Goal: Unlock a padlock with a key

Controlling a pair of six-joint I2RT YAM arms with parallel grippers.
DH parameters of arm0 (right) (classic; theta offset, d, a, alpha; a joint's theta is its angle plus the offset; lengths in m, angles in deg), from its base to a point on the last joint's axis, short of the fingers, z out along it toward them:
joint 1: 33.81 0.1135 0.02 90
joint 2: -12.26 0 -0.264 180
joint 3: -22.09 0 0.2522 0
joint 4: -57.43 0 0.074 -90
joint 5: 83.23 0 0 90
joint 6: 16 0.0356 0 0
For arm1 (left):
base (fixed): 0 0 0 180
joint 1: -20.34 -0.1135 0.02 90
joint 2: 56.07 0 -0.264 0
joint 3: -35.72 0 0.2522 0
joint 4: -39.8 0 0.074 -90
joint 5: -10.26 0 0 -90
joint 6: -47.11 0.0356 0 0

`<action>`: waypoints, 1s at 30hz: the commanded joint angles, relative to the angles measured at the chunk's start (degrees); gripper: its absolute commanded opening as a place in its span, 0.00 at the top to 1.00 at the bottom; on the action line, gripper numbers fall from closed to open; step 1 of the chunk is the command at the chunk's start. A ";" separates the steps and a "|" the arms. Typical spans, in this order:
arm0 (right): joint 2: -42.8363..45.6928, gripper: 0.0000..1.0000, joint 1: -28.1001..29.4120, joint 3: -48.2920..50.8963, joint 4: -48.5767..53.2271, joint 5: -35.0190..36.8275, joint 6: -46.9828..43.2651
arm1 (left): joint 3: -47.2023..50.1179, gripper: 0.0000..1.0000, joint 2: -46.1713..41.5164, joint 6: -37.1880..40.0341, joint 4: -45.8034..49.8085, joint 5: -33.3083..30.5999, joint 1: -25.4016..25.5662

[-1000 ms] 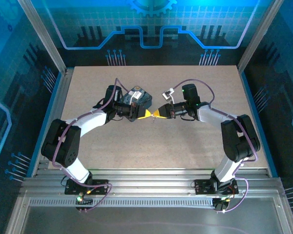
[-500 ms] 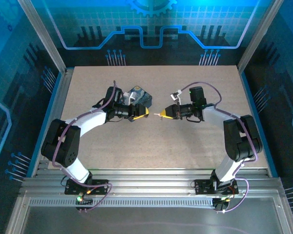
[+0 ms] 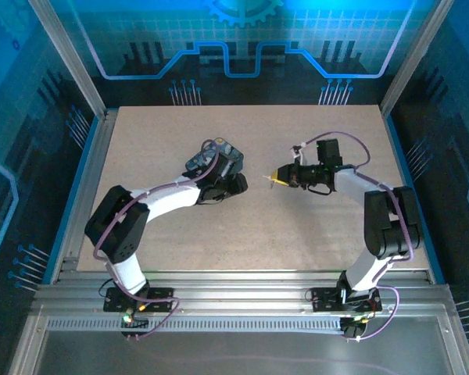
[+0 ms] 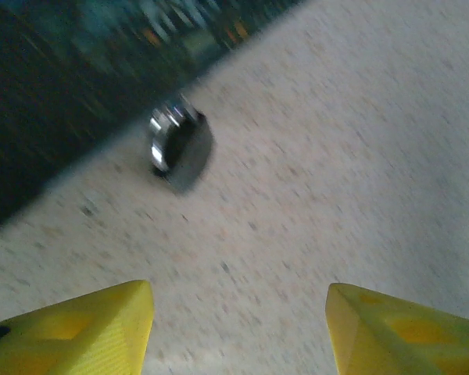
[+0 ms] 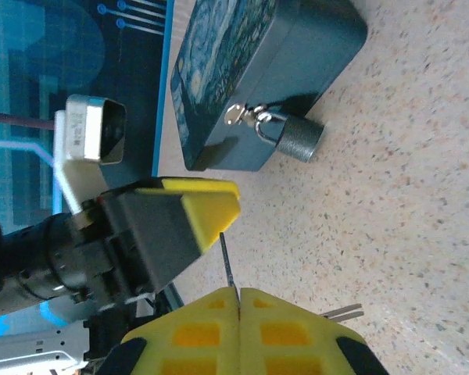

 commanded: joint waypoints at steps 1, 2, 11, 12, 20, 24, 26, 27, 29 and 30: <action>2.32 1.00 -1.96 0.61 1.60 0.33 -0.09 | -4.38 0.39 2.80 -0.60 4.48 -8.59 -1.16; 2.46 1.00 -2.16 0.82 1.70 -0.04 -0.29 | -5.25 0.39 3.59 0.10 5.04 -8.81 -1.55; 2.43 1.00 -3.53 1.87 2.58 -1.63 -2.29 | -7.92 0.38 6.17 5.71 6.52 -11.08 -7.08; 2.08 1.00 -3.57 1.88 2.58 -1.79 -2.28 | -8.54 0.38 6.60 6.41 6.64 -11.10 -7.41; -0.06 1.00 -3.64 0.58 2.03 -2.62 -2.08 | -13.39 0.36 12.07 6.50 9.63 -14.00 -4.24; 0.46 1.00 -3.64 -0.10 3.05 -3.08 -2.50 | -14.47 0.36 13.91 4.24 12.06 -17.03 -4.05; 0.81 1.00 -3.69 -0.42 3.69 -3.09 -2.90 | -15.05 0.36 14.40 4.93 12.03 -17.92 -4.12; 0.94 1.00 -3.67 -0.66 3.94 -3.14 -3.03 | -15.45 0.36 14.67 5.27 12.10 -18.22 -4.18; 0.82 1.00 -3.59 -0.89 4.16 -3.22 -3.02 | -16.58 0.36 15.62 5.95 12.23 -18.57 -4.30; 0.74 1.00 -3.62 -1.03 4.16 -3.26 -2.97 | -17.05 0.36 16.00 6.32 12.39 -18.42 -4.35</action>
